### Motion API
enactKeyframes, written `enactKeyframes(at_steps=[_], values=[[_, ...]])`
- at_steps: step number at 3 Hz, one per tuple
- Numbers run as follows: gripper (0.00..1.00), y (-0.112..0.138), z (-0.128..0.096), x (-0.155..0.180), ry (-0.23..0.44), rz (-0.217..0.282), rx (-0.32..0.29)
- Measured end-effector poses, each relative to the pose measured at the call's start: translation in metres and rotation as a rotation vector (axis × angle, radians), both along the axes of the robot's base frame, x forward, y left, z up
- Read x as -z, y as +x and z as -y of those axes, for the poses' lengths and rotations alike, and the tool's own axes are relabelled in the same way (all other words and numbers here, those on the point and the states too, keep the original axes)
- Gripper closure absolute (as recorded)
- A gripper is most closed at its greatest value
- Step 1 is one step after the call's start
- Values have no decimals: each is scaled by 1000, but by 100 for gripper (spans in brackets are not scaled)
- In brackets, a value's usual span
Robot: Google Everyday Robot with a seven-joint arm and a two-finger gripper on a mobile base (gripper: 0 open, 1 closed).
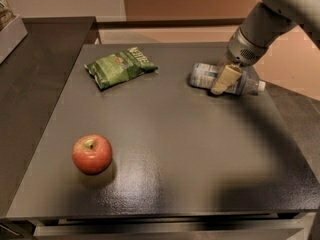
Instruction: Pick blue plastic bottle
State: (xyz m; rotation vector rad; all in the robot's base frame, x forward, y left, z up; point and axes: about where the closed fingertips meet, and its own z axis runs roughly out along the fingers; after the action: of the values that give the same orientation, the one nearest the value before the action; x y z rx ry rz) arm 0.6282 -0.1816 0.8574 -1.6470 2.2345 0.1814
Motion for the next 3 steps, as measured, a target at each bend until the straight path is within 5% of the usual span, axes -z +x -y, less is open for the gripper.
enactKeyframes(at_steps=[2, 3], values=[[85, 3, -1, -14, 22, 2, 9], [100, 4, -4, -44, 56, 22, 14]])
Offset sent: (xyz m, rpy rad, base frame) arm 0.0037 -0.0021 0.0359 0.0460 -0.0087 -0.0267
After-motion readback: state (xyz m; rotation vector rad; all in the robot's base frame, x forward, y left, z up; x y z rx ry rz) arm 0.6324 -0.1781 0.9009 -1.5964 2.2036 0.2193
